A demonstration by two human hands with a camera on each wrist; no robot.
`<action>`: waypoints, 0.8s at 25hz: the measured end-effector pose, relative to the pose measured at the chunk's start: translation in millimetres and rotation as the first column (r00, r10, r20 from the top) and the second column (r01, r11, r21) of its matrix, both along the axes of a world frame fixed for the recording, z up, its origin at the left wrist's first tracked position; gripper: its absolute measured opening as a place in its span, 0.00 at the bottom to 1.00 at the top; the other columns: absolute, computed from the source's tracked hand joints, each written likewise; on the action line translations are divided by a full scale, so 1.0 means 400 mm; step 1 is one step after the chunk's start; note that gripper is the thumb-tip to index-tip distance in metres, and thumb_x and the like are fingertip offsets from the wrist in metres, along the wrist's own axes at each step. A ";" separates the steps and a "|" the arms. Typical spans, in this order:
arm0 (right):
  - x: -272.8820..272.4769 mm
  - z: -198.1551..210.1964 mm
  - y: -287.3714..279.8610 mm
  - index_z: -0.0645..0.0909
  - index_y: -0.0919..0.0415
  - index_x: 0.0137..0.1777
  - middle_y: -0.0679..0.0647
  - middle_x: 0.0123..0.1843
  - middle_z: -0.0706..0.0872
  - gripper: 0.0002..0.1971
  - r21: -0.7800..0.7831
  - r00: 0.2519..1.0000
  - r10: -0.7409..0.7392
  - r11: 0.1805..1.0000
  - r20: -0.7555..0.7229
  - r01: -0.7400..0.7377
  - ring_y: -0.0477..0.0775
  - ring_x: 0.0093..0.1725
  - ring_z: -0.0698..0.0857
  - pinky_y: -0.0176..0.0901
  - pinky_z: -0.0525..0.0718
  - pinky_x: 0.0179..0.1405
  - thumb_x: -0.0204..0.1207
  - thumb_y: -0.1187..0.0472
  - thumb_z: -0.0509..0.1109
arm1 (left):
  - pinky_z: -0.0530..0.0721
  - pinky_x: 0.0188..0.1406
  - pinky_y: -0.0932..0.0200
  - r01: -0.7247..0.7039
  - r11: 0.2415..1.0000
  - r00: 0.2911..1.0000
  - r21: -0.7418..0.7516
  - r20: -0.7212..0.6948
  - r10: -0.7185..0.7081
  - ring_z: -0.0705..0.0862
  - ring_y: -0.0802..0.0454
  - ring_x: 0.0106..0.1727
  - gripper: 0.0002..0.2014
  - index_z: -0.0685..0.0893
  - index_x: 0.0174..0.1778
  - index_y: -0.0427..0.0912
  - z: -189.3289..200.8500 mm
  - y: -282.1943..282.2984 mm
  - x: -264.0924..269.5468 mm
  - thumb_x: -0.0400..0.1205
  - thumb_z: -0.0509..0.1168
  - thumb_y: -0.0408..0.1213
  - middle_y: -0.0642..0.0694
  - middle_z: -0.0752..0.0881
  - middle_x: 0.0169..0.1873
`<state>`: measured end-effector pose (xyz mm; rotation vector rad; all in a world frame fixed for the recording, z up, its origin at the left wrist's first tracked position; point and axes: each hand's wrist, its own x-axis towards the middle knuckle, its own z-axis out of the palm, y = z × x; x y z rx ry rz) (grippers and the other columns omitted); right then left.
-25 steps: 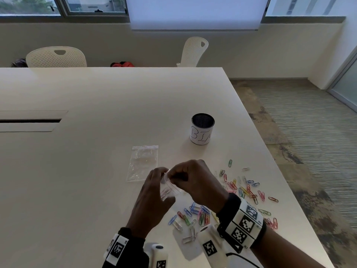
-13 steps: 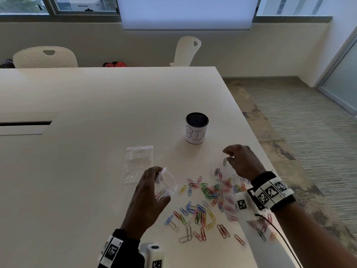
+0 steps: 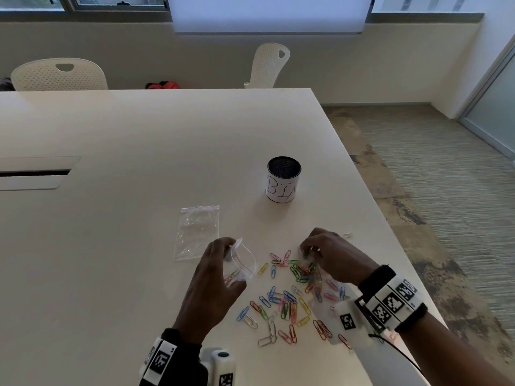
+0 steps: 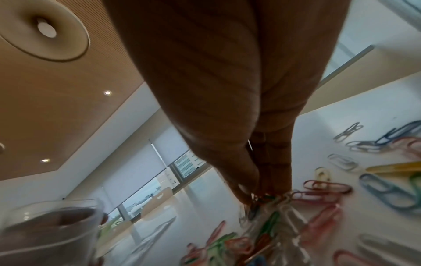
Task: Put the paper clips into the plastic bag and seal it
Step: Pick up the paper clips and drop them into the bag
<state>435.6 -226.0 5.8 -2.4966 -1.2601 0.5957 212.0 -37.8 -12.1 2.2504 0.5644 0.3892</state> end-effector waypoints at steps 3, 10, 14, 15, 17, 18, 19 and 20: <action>-0.041 0.038 -0.007 0.82 0.53 0.75 0.48 0.73 0.80 0.20 -0.044 0.996 0.060 0.997 -0.068 -0.063 0.48 0.65 0.84 0.40 0.85 0.63 0.83 0.56 0.73 | 0.83 0.60 0.64 0.003 1.000 1.000 -0.005 -0.007 -0.003 0.80 0.57 0.65 0.36 0.72 0.74 0.52 -0.001 -0.001 0.002 0.73 0.80 0.31 0.54 0.79 0.63; -0.078 0.026 -0.010 0.77 0.42 0.78 0.47 0.72 0.78 0.31 -0.121 0.996 0.066 0.991 0.059 -0.059 0.49 0.67 0.81 0.48 0.86 0.66 0.74 0.46 0.80 | 0.84 0.61 0.63 0.001 1.000 1.000 -0.009 -0.004 -0.001 0.81 0.56 0.64 0.35 0.73 0.73 0.51 0.003 -0.001 -0.001 0.73 0.80 0.32 0.54 0.80 0.62; -0.103 0.003 -0.005 0.86 0.50 0.67 0.49 0.65 0.84 0.15 0.014 0.996 0.031 0.999 0.083 -0.032 0.49 0.57 0.86 0.35 0.82 0.57 0.80 0.55 0.77 | 0.85 0.61 0.58 -0.011 1.000 1.000 -0.010 -0.004 0.011 0.81 0.55 0.63 0.35 0.72 0.72 0.53 0.002 0.002 -0.003 0.73 0.80 0.32 0.53 0.80 0.62; -0.111 0.001 -0.003 0.87 0.52 0.64 0.49 0.63 0.85 0.12 0.029 0.995 0.031 0.999 0.097 -0.034 0.48 0.55 0.87 0.34 0.82 0.56 0.81 0.57 0.75 | 0.85 0.61 0.58 -0.013 1.000 1.000 -0.007 -0.007 0.013 0.81 0.55 0.63 0.35 0.72 0.73 0.52 0.001 0.002 -0.003 0.73 0.80 0.32 0.53 0.80 0.61; -0.121 -0.006 0.001 0.88 0.55 0.60 0.51 0.59 0.86 0.08 0.048 0.991 0.037 0.998 0.129 -0.043 0.48 0.51 0.88 0.37 0.87 0.56 0.84 0.61 0.72 | 0.85 0.60 0.58 -0.011 1.000 1.000 -0.001 -0.013 0.011 0.81 0.54 0.63 0.35 0.72 0.73 0.52 0.001 0.003 -0.001 0.73 0.80 0.33 0.52 0.80 0.62; -0.123 -0.010 0.002 0.88 0.56 0.58 0.51 0.56 0.87 0.07 0.057 0.988 0.044 0.997 0.146 -0.053 0.48 0.49 0.88 0.37 0.88 0.55 0.84 0.62 0.71 | 0.86 0.61 0.57 -0.009 1.000 1.000 0.005 -0.015 0.009 0.81 0.54 0.64 0.35 0.71 0.73 0.53 0.001 0.004 -0.001 0.73 0.81 0.33 0.52 0.80 0.62; -0.122 -0.014 0.004 0.89 0.56 0.57 0.51 0.54 0.87 0.07 0.062 0.986 0.052 0.996 0.160 -0.063 0.47 0.47 0.88 0.36 0.89 0.52 0.85 0.63 0.70 | 0.87 0.61 0.56 -0.008 1.000 1.000 0.012 -0.017 0.008 0.81 0.54 0.64 0.35 0.71 0.73 0.53 0.001 0.005 0.000 0.73 0.81 0.34 0.52 0.80 0.62; -0.120 -0.017 0.006 0.89 0.57 0.55 0.51 0.52 0.87 0.06 0.063 0.983 0.063 0.995 0.170 -0.075 0.46 0.45 0.88 0.33 0.87 0.48 0.85 0.63 0.70 | 0.87 0.62 0.55 -0.009 1.000 1.000 0.018 -0.017 0.009 0.81 0.54 0.64 0.35 0.71 0.73 0.53 0.002 0.005 0.000 0.73 0.81 0.34 0.52 0.80 0.62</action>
